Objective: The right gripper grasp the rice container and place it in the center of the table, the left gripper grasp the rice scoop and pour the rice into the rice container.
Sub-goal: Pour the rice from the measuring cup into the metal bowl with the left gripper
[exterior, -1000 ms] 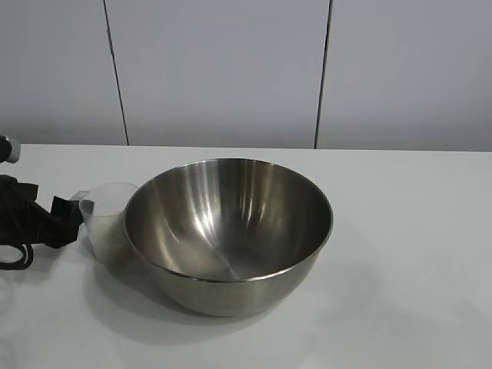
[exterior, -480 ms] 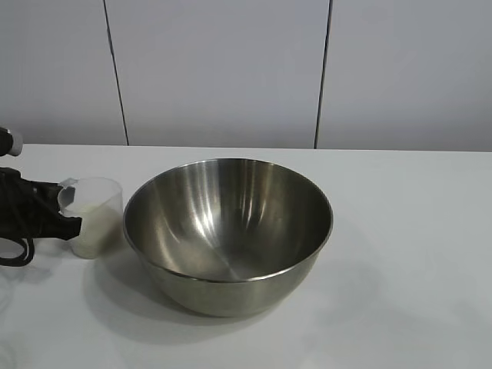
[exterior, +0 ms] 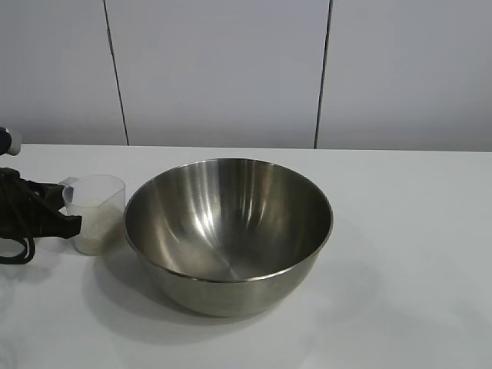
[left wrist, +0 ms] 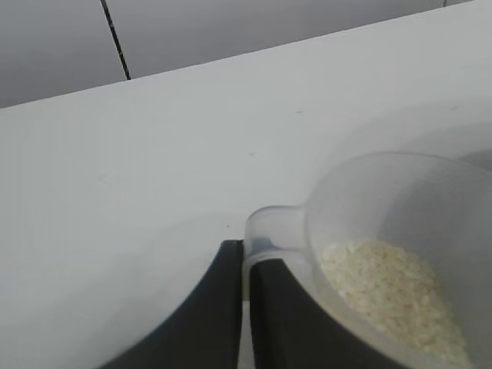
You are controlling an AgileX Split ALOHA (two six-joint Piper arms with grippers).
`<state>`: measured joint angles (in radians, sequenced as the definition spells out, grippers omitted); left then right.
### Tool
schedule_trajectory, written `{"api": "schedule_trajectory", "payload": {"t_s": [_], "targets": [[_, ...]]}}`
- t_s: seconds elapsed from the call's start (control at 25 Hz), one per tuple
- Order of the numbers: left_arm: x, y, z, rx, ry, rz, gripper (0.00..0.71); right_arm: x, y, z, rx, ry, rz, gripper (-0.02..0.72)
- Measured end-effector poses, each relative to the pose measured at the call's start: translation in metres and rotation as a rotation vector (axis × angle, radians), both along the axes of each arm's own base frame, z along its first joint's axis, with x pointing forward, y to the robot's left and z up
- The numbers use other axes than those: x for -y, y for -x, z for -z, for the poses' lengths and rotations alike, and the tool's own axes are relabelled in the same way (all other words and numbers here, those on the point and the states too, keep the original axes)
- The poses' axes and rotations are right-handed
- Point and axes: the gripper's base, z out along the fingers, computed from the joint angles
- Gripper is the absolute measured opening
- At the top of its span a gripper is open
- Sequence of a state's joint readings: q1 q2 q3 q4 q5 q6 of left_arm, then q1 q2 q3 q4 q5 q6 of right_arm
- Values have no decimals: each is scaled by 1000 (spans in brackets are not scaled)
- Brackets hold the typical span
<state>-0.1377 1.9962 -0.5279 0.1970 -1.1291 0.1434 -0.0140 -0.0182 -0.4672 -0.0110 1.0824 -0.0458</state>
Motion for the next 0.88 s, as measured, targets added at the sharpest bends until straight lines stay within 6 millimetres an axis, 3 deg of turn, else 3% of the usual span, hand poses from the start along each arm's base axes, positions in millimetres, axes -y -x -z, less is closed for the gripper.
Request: {"api": "schedule_trajectory", "payload": {"t_s": [0.28, 0.4, 0.6, 0.88], "targets": [[2, -8, -65, 111, -121, 38, 13, 0, 0, 0, 0, 0, 0, 661], [12, -7, -100, 149, -217, 91, 13, 0, 0, 0, 0, 0, 0, 661], [58, 0, -138, 177, -457, 262, 13, 0, 0, 0, 0, 0, 0, 661], [128, 19, -140, 266, -794, 572, 13, 0, 0, 0, 0, 0, 0, 661]]}}
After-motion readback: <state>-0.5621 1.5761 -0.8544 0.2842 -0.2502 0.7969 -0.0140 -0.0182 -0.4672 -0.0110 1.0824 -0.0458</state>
